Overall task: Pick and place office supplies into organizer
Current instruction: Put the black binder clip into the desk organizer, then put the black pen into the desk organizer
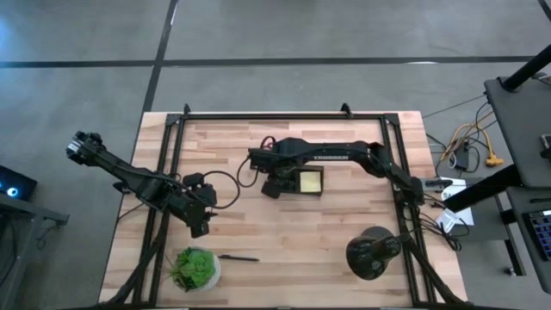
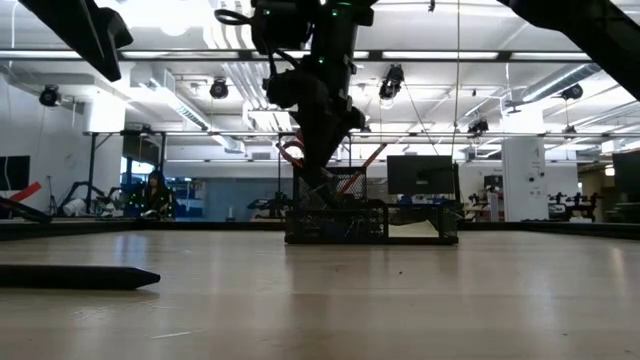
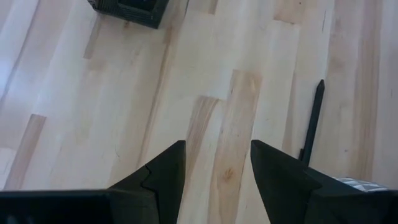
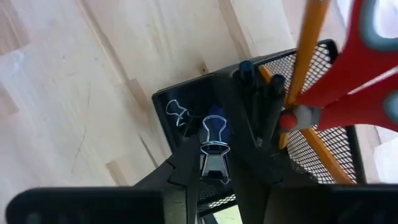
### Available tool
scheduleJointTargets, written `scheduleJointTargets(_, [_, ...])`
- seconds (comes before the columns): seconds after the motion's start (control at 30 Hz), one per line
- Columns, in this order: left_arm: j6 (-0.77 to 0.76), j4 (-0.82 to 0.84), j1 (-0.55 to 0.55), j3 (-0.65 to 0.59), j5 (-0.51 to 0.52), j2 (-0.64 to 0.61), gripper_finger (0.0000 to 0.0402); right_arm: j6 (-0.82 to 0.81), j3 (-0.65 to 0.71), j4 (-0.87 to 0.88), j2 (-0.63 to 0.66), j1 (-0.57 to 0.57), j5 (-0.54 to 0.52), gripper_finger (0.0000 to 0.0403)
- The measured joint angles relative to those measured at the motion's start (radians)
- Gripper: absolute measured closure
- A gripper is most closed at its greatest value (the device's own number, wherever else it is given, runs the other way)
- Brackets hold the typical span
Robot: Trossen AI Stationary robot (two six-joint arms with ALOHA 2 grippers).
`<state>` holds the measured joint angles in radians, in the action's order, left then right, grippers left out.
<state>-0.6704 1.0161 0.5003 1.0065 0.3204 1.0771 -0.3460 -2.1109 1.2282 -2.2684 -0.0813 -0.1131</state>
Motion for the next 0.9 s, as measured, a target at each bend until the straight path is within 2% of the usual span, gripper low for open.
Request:
scheduleJointTargets(0.3, [0.014,0.024,-0.001,0.0,0.035,0.0,0.0237,0.007,0.013,-0.008,-0.001,0.0,0.01,0.0336])
scheduleJointTargets(0.77, [0.023,0.024,-0.001,0.0,0.036,0.0,0.0237,0.006,0.012,-0.006,-0.001,0.016,-0.016,0.0239])
scheduleJointTargets(0.83, [0.022,0.024,-0.001,0.0,0.036,0.0,0.0237,0.008,0.01,-0.005,-0.001,0.028,0.002,0.023])
scheduleJointTargets(0.9, [0.022,0.024,-0.001,0.0,0.036,0.0,0.0237,0.038,0.007,-0.006,-0.001,0.047,0.065,0.0224])
